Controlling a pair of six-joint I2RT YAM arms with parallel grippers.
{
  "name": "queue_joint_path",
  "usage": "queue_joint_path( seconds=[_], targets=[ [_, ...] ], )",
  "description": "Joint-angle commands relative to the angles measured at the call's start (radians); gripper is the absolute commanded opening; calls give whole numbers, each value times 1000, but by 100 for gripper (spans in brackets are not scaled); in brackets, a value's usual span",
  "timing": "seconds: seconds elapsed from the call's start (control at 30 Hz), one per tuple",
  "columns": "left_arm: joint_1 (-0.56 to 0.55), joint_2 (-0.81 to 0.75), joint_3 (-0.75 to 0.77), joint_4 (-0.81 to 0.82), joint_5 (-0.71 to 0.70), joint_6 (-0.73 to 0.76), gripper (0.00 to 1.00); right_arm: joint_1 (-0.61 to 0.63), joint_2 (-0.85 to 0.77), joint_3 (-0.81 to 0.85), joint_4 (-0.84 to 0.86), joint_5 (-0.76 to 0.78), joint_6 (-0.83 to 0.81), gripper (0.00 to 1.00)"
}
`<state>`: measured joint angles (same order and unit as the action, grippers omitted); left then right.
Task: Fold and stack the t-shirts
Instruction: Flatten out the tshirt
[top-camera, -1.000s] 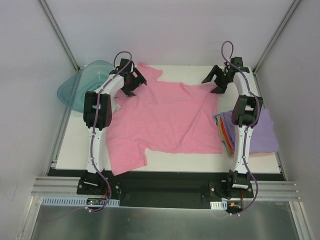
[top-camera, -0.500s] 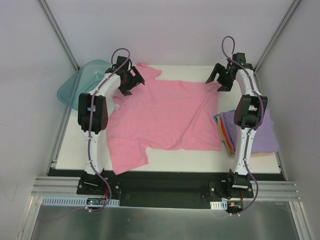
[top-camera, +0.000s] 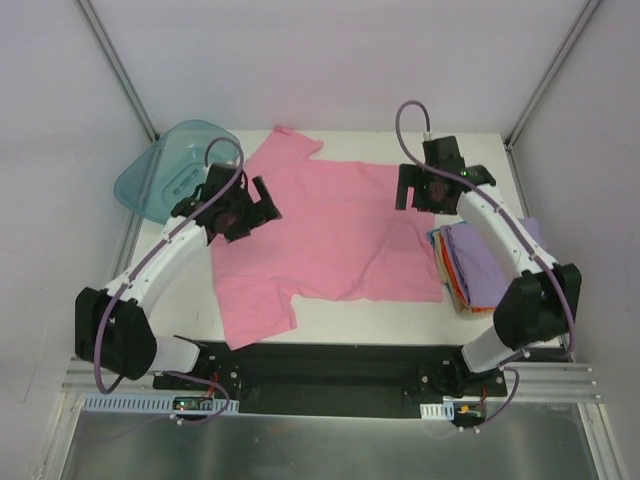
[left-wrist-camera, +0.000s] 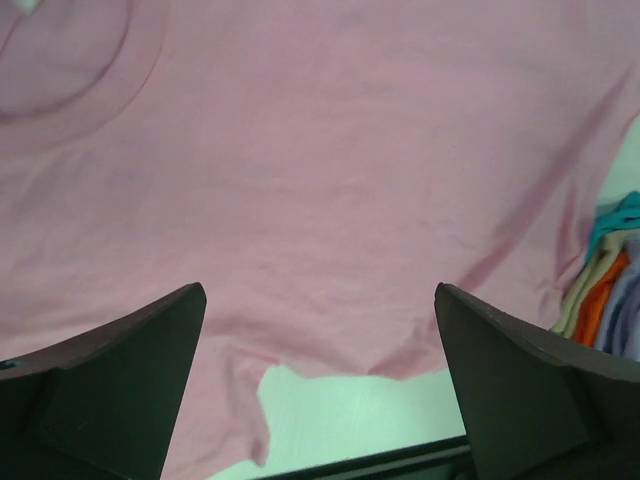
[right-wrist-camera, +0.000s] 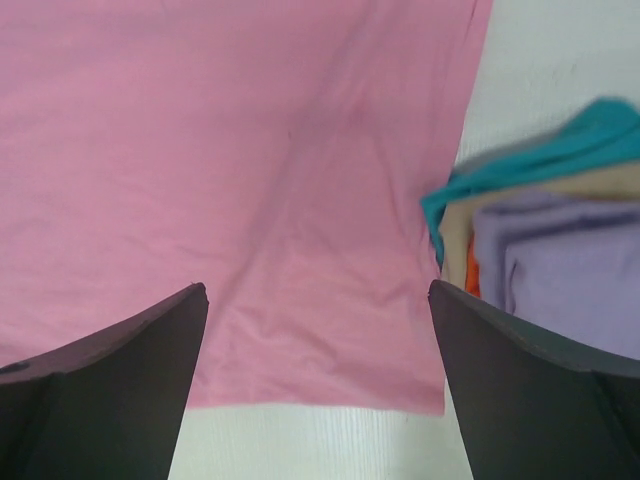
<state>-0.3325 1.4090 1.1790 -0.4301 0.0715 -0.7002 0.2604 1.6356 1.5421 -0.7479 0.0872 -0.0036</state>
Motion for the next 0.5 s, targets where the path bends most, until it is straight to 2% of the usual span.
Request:
queue_joint_path(
  seconds=[0.0,0.07,0.13,0.2,0.37,0.47],
  targets=[
    [-13,-169,-279,-64,-17,-108,99,36,-262,-339,194,139,225,97],
    [-34,-253,-361,-93,16,-155,99,51,-380,-510,301,100,263,97],
    [-39,-304,-459,-128,53,-179,99,62,-433,-578,321,85,280,96],
    [-43,-375,-508,-247,31,-212,99,69,-476,-637,292,103,281,97],
    [-46,-527,-565,-551,-65,-312,99,74,-510,-698,254,112,258,97],
    [-48,-591,-607,-628,-76,-376,99,74,-504,-709,252,118,246,97]
  ],
)
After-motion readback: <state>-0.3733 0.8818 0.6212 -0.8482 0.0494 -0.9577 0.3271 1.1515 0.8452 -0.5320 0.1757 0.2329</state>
